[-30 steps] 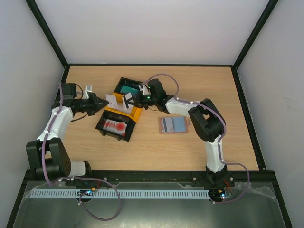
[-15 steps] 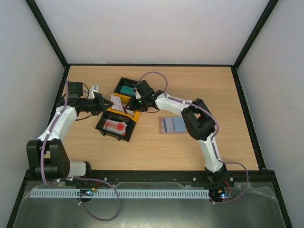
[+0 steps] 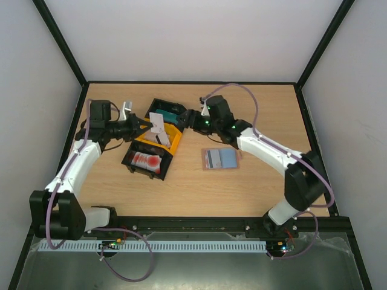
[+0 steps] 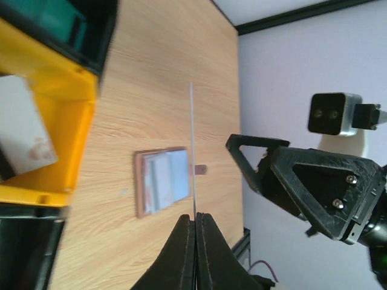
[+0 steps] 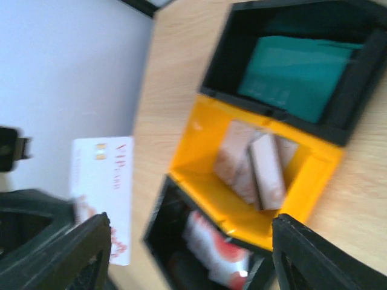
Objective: Put the credit cards into the card holder
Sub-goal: Insert the credit card into the card holder.
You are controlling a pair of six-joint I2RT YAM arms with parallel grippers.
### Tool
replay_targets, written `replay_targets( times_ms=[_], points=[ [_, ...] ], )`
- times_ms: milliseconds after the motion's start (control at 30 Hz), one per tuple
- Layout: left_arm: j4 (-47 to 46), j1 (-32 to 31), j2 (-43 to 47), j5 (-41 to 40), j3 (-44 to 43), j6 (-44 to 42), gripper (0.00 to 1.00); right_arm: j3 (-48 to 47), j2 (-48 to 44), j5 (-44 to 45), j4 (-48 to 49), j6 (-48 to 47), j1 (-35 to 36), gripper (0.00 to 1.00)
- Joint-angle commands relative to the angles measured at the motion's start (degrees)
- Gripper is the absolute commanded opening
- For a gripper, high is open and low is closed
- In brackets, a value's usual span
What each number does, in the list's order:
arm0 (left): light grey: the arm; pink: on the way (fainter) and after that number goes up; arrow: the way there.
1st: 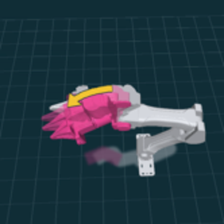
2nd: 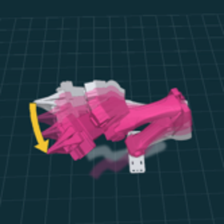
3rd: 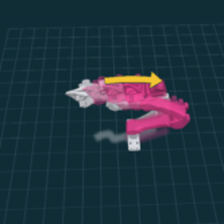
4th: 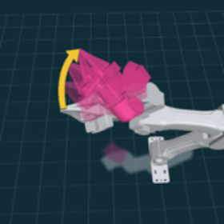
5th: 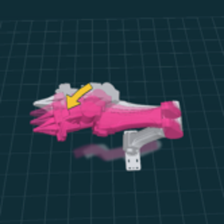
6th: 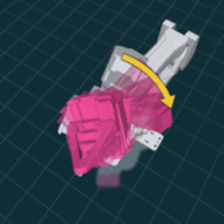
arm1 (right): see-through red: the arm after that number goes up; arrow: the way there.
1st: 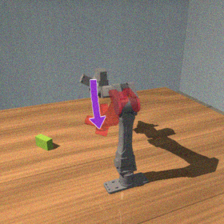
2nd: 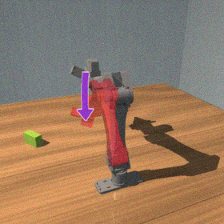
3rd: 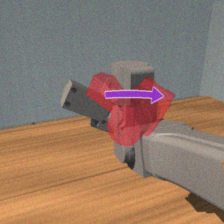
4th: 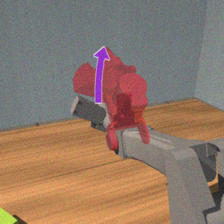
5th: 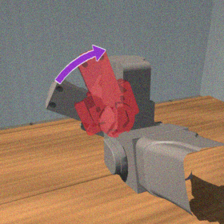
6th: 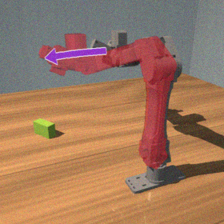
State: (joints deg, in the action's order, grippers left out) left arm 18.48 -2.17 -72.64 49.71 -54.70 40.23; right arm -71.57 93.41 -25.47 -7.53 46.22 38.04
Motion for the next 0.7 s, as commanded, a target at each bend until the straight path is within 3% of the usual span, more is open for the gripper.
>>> replay_targets(
  times_ms=[0, 133, 300, 467, 667],
  points=[
    [-9.81, -4.15, 4.85, 2.45, -0.68, 9.23, 0.02, 9.34, -5.96, -12.79, 21.66, 15.56, 0.23, 0.71],
    [-17.22, -8.76, 8.96, 2.61, 1.18, 17.27, 0.02, 18.53, -11.19, -15.81, 39.49, 28.10, 0.68, 0.72],
    [-23.46, -13.44, 12.58, 2.21, 3.20, 23.93, 0.02, 19.79, -15.04, -15.08, 39.72, 28.47, 1.53, 0.64],
    [-29.60, -17.57, 15.45, -0.42, 7.45, 26.90, 0.02, 22.98, -17.71, -18.80, 45.32, 28.13, 1.77, 0.45],
    [-32.86, -21.93, 17.02, -6.43, 11.40, 27.26, 0.02, 25.94, -20.35, -19.40, 42.67, 24.28, 1.69, 0.04]
  ],
)
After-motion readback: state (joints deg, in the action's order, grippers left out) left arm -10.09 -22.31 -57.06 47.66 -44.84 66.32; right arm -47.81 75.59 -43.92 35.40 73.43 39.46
